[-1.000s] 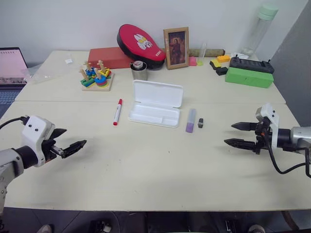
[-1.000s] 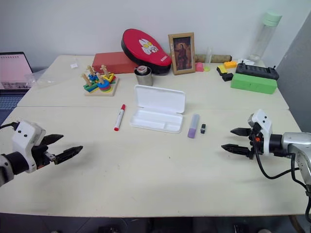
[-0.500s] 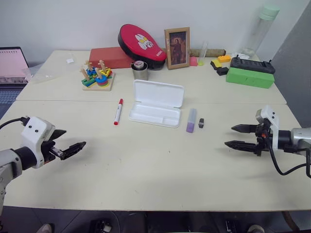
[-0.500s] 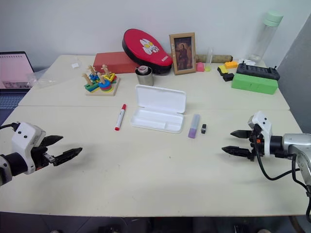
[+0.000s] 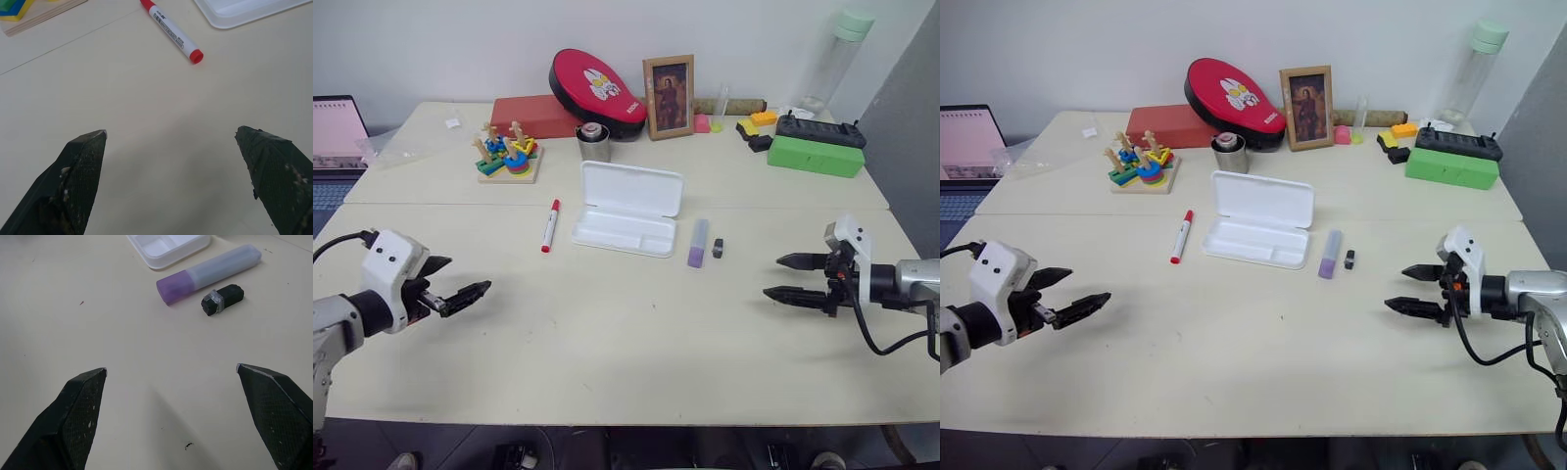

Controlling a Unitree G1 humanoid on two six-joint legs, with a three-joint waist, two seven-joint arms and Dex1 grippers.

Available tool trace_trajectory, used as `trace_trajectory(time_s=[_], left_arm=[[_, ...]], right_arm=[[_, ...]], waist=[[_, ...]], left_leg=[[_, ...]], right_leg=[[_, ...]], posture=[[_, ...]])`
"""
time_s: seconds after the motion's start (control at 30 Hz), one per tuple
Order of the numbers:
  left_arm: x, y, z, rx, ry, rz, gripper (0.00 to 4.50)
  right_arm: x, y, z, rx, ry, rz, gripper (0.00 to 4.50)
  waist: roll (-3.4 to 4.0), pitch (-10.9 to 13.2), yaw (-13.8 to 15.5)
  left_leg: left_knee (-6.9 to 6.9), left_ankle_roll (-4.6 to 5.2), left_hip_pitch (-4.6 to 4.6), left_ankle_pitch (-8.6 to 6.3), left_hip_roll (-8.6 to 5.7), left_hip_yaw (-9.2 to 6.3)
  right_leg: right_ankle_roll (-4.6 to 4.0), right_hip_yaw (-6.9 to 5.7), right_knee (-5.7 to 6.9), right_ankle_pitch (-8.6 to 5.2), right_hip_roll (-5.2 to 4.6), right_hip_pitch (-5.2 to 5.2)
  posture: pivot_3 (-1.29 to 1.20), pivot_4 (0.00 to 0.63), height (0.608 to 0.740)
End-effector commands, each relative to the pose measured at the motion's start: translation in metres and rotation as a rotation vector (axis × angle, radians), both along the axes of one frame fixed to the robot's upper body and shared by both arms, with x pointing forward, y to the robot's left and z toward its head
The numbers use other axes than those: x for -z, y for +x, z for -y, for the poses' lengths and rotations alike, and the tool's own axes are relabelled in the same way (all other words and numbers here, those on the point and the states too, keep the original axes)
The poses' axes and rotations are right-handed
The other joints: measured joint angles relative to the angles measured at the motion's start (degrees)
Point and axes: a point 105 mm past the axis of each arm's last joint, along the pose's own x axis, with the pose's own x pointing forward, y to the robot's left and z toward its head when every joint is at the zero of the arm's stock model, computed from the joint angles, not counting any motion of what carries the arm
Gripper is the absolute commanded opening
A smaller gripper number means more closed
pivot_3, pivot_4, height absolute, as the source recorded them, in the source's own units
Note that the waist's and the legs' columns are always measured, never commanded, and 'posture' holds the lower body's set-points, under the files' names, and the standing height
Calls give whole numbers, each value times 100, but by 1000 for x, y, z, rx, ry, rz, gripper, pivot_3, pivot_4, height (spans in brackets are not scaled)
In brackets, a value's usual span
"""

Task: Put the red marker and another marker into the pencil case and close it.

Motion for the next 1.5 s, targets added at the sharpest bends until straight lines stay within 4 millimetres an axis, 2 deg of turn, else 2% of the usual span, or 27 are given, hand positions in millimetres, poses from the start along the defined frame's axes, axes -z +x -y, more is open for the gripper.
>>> trace_trajectory(time_s=[0.03, 0.13, 0.27, 0.37, 0.47, 0.63, 0.77, 0.87, 1.0, 1.03, 1.13, 1.5], left_arm=[[-5, 3, 5, 20, 8, 25, 4500], [-7, 4, 17, 52, -17, 31, 4500], [-2, 6, 25, 68, -38, 30, 4500], [-9, 12, 44, 124, -100, 77, 4500], [-16, 16, 70, 213, -165, 110, 4500], [-13, 22, 111, 347, -207, 111, 4500], [-20, 28, 135, 418, -240, 145, 4500], [-28, 32, 148, 450, -267, 179, 4500], [-31, 34, 160, 473, -276, 197, 4500], [-32, 34, 161, 475, -279, 204, 4500], [-36, 36, 166, 472, -292, 231, 4500], [-47, 40, 164, 458, -291, 273, 4500]], right_arm=[[-10, 0, -7, -23, 12, 42, 4455], [-17, 3, -31, -98, 31, 83, 4455], [-30, 17, -73, -183, 66, 187, 4455], [-37, 25, -110, -243, 107, 230, 4455], [-28, 42, -138, -239, 93, 251, 4455], [-8, 61, -171, -280, 21, 260, 4455], [6, 79, -185, -269, -40, 251, 4455], [17, 90, -187, -248, -94, 234, 4455], [36, 94, -187, -257, -168, 192, 4455], [40, 95, -186, -253, -183, 179, 4096], [45, 97, -186, -236, -201, 165, 3436], [34, 100, -191, -230, -171, 216, 823]], waist=[[0, 0, 0], [0, 0, -11], [0, 0, -75], [-1, -1, -49], [-5, -3, -18], [-7, -4, 23], [-6, -4, -11], [-6, -4, -14], [-7, -4, -21], [-6, -4, -23], [-7, -5, -22], [-7, -5, -34]], left_leg=[[0, 0, 0, 0, 0, 0], [1, 0, 1, 0, 0, 0], [2, 0, 4, 1, 0, 0], [2, -1, 1, 1, 0, -1], [2, -1, -3, 1, 0, -4], [7, -3, -5, 2, 0, -7], [7, -3, -3, 3, 0, -8], [7, -4, -3, 3, 0, -7], [7, -4, -3, 3, 0, -8], [6, -4, -3, 3, 0, -8], [6, -4, -2, 3, 0, -8], [7, -4, 8, 3, 0, -9]], right_leg=[[0, 0, 0, 0, 0, 0], [0, 0, 2, 0, 0, 0], [1, 1, 7, 1, 0, 0], [0, -1, 6, 1, 0, 0], [-1, -4, 4, 2, 0, -2], [0, -8, 4, 4, 0, 2], [-1, -8, 9, 4, 1, -1], [-1, -8, 9, 5, 1, 0], [-1, -9, 8, 5, 1, 0], [-1, -9, 9, 5, 1, 0], [-1, -9, 10, 5, 1, 1], [-1, -9, 17, 5, 1, 7]], posture=[[0, 150, 740], [0, 150, 740], [0, 150, 740], [0, 150, 740], [0, 150, 740], [0, 150, 740], [0, 150, 740], [0, 150, 740], [0, 150, 740], [0, 150, 740], [0, 150, 740], [0, 150, 740]])
